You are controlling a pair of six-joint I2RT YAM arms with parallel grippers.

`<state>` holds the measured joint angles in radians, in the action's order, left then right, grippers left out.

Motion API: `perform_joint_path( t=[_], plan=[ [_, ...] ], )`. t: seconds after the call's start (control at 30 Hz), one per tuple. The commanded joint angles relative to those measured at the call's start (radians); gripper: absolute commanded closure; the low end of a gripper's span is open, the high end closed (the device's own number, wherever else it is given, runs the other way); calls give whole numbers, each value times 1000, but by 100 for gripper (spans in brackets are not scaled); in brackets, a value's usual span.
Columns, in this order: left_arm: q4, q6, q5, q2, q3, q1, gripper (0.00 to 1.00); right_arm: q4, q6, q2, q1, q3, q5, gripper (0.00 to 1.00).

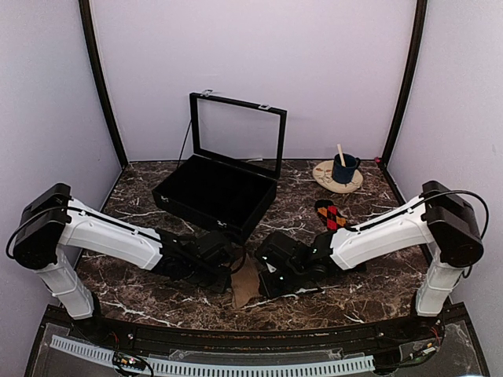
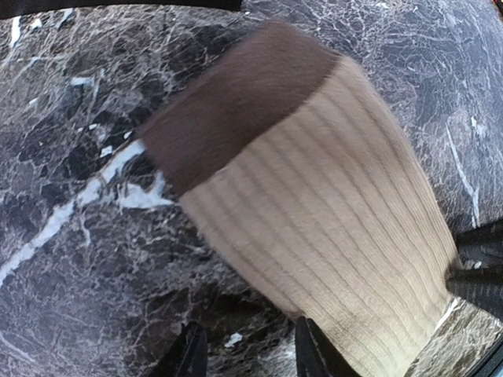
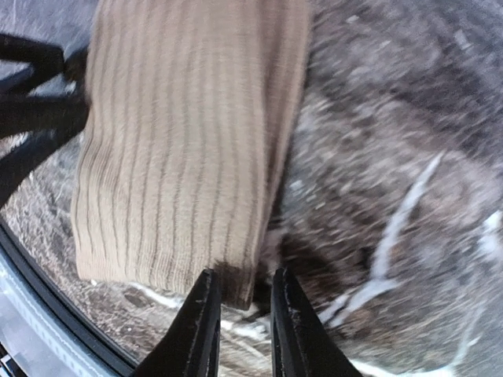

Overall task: Roll the socks
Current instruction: Rotate the sock at the center of the board.

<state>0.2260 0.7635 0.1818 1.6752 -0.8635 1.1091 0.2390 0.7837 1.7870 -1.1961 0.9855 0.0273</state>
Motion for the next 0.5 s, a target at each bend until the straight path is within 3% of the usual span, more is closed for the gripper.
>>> perform_joint_path(
  t=[0.0,0.3,0.47],
  plan=[
    [116,-7,-3,-22,62,0,59,52,54,20,-48,11,0,78],
    [167,6,40,-151,111,0,55,100,71,13,-76,64,60,76],
    [217,26,77,-303,136,0,39,150,61,-15,-79,98,99,74]
  ],
)
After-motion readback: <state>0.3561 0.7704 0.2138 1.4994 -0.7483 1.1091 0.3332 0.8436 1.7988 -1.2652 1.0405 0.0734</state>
